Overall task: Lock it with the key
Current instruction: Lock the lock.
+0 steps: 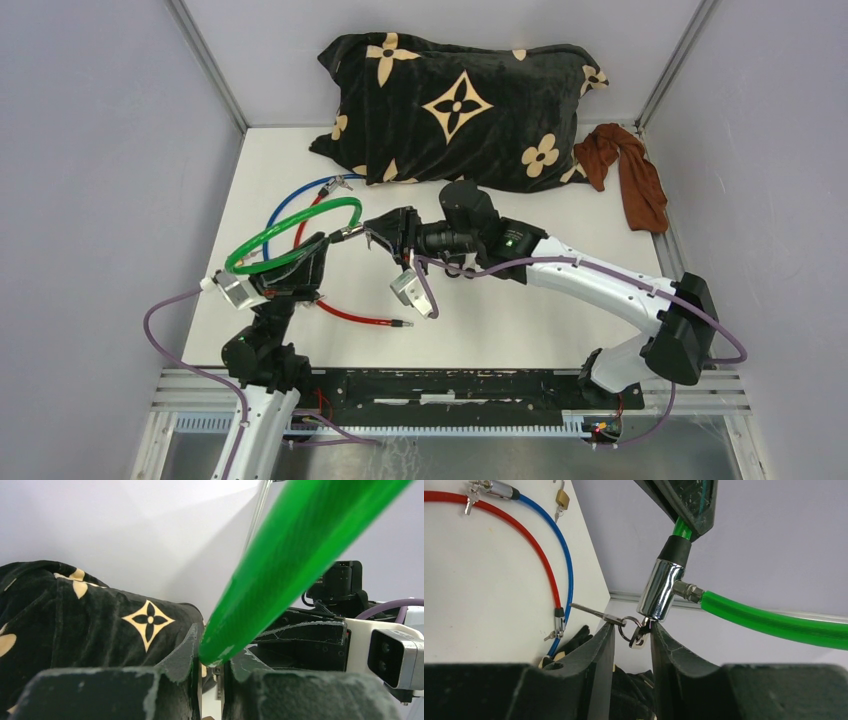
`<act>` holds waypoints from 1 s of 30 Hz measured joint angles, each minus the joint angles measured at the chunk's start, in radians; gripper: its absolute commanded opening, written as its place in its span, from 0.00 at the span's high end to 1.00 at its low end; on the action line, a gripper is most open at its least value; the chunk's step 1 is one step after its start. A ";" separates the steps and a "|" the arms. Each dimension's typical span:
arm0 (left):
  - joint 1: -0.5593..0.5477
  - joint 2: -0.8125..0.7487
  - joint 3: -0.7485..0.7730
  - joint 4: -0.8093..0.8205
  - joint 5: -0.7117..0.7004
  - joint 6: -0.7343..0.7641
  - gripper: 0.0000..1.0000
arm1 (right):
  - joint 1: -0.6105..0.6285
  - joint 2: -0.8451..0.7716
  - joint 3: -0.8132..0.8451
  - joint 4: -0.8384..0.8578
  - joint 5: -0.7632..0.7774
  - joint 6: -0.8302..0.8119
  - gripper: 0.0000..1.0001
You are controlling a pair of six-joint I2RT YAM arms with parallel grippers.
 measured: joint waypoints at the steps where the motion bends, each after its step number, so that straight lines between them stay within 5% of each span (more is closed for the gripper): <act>1: 0.000 0.000 0.000 -0.002 0.001 0.001 0.98 | 0.000 -0.005 -0.010 0.005 0.003 0.003 0.59; 13: 0.000 0.000 0.000 -0.004 0.005 0.001 0.98 | 0.020 -0.052 -0.073 0.013 0.045 0.061 0.33; 19: 0.000 0.000 0.000 -0.005 0.005 0.001 0.98 | 0.020 -0.085 -0.092 0.029 0.064 0.180 0.31; 30: 0.000 0.000 0.000 -0.004 0.003 0.001 0.98 | 0.005 -0.123 -0.083 0.168 0.035 0.679 0.30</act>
